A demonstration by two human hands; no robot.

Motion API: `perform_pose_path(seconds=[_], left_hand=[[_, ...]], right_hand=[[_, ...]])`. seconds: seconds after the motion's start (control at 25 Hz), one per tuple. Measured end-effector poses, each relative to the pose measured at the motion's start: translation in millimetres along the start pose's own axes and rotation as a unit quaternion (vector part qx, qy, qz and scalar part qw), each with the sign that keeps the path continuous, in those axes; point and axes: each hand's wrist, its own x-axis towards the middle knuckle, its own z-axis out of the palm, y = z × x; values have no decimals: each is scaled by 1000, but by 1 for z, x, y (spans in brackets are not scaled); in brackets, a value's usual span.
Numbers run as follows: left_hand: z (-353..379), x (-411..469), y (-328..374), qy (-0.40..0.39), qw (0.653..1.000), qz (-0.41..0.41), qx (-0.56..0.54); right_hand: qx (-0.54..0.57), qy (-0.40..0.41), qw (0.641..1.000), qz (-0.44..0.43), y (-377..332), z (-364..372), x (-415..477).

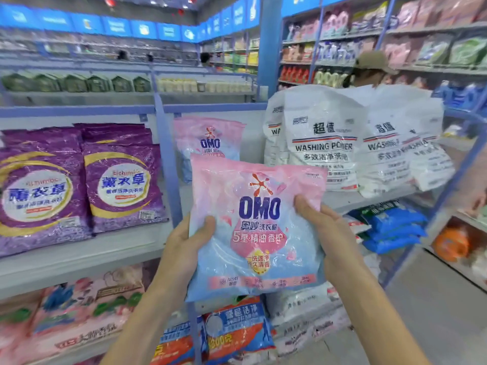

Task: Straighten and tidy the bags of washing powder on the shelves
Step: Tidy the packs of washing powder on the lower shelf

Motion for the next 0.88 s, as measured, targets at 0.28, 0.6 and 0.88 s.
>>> perform_pose_path(seconds=[0.28,0.6,0.88], left_hand=[[42,91,-20,146,973,106,144],[28,231,-11,280,945,116,121],[16,313,-6,382,911,106,116]], right_hand=[[19,-63,998,23,2,1,120],[-40,-132,990,18,12,71,272],[-159,-185,969,26,36,123,363]])
